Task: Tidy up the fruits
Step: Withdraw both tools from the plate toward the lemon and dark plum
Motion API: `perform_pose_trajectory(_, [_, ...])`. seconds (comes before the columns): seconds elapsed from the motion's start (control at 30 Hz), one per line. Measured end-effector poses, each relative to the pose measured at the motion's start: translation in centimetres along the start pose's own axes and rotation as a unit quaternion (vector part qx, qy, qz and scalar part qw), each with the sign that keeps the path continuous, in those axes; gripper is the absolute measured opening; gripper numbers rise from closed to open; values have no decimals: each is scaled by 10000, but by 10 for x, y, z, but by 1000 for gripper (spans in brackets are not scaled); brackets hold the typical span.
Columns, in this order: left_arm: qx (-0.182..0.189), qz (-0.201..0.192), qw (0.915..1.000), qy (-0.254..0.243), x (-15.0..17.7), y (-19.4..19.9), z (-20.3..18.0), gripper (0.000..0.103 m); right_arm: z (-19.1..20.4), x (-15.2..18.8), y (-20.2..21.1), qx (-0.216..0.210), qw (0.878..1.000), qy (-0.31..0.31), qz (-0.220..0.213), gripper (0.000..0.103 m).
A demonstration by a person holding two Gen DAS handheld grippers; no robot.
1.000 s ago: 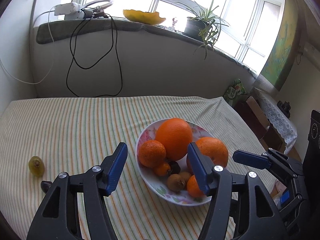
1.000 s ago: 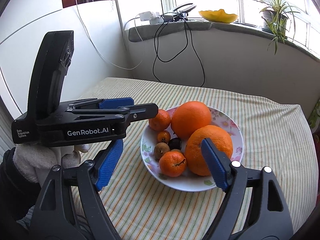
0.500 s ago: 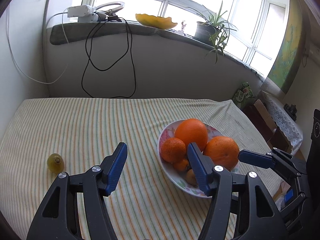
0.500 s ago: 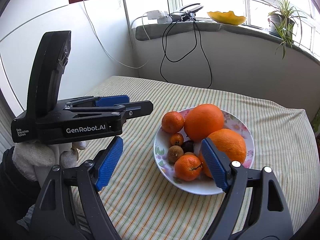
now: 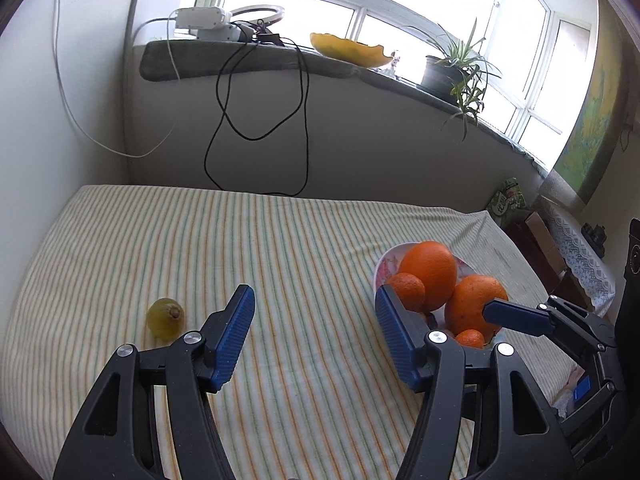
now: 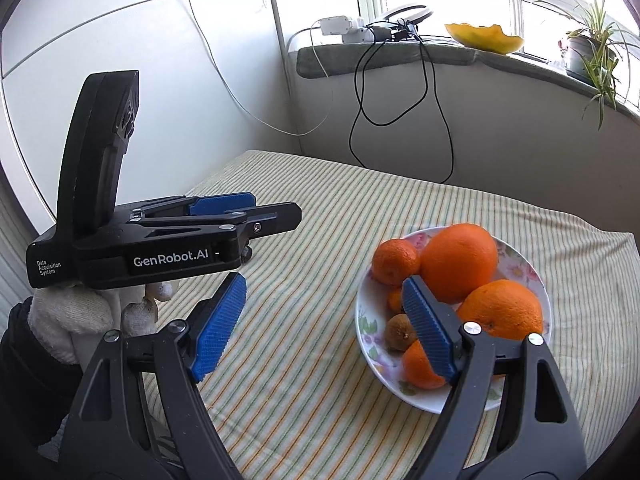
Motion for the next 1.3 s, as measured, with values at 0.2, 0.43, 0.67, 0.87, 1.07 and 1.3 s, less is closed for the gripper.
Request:
perform_pose_trajectory(0.2, [-134, -6, 9997, 200, 5, 5, 28, 62, 12, -7, -12, -127, 9998, 136, 39, 83])
perform_pose_trajectory(0.43, [-282, 31, 9988, 403, 8, 8, 57, 62, 31, -11, -32, -267, 9990, 322, 172, 83])
perform_pose_trajectory(0.67, [-324, 79, 9974, 643, 12, 5, 85, 62, 49, -15, -53, -455, 9974, 461, 330, 83])
perform_pose_trajectory(0.87, [-228, 114, 9957, 885, 14, 1, 106, 62, 64, -18, -72, -634, 9952, 576, 474, 83])
perform_pose_trajectory(1.07, [-74, 233, 9950, 972, 16, -7, 115, 54, 82, -18, -97, -807, 9916, 776, 648, 83])
perform_pose_trajectory(1.3, [-1, 401, 9945, 967, 18, -18, 119, 48, 95, -16, -128, -993, 9871, 781, 985, 64])
Point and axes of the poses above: each gripper's, at about its wrist camera, not at the fingertips, and y roughly against the way its jaws point, z to its left, x to its underside, the point moved 10 cm from there along -y, roughly the way its jaws point, and after that the axes turned 9 degrees about z, right-handed, at the moved point
